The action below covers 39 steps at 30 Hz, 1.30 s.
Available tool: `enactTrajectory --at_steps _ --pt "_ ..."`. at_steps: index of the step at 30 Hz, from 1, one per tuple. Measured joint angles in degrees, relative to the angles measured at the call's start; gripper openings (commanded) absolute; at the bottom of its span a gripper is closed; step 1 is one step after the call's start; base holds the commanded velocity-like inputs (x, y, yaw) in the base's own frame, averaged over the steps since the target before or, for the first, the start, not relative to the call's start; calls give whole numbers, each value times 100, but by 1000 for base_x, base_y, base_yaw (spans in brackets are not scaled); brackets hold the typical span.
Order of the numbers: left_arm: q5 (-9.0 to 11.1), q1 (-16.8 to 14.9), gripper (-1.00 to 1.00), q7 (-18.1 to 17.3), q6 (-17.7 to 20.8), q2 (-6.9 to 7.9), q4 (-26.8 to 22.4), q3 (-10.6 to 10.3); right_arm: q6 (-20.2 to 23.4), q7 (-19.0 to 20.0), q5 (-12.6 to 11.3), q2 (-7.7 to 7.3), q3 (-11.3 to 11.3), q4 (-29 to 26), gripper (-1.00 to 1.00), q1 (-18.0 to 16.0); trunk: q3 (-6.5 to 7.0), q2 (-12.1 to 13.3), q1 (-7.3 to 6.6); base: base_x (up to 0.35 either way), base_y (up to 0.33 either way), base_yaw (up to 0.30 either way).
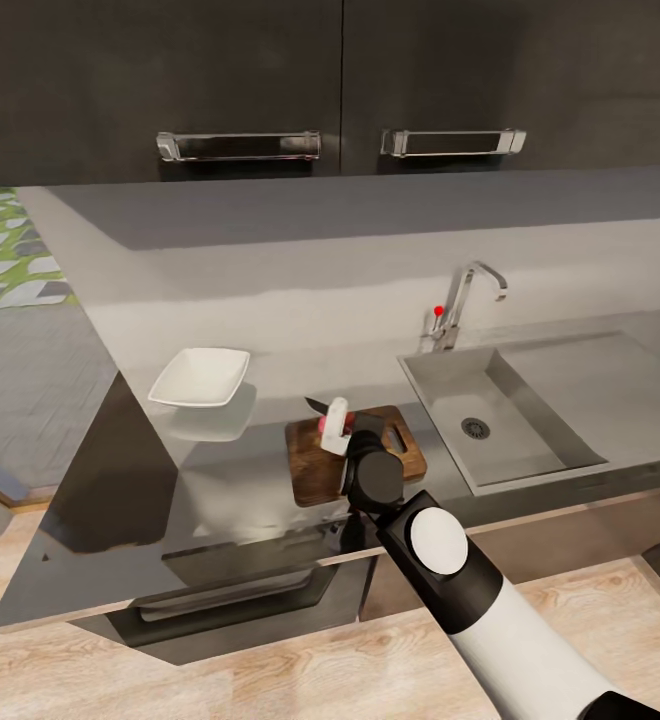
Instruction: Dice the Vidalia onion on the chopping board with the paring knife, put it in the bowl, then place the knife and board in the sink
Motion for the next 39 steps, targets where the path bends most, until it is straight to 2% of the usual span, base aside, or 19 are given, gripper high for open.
enactTrajectory --at_steps 17,22,24,39 --pt "0 0 100 0 0 0 0 -2 -25 -1 18 -52 8 -14 -100 -1 0 -1 0 -3 0 0" --pt "-3 0 100 0 -3 0 0 -7 -5 -1 20 -49 7 -7 -100 0 0 0 3 -189 0 0" --pt "-4 0 100 0 -3 0 0 -7 59 2 -67 -50 8 -4 -100 2 -1 1 2 -90 0 0" --pt "-1 0 100 0 -5 0 -3 -6 60 7 41 -50 8 -4 -100 2 -1 2 1 -8 0 0"
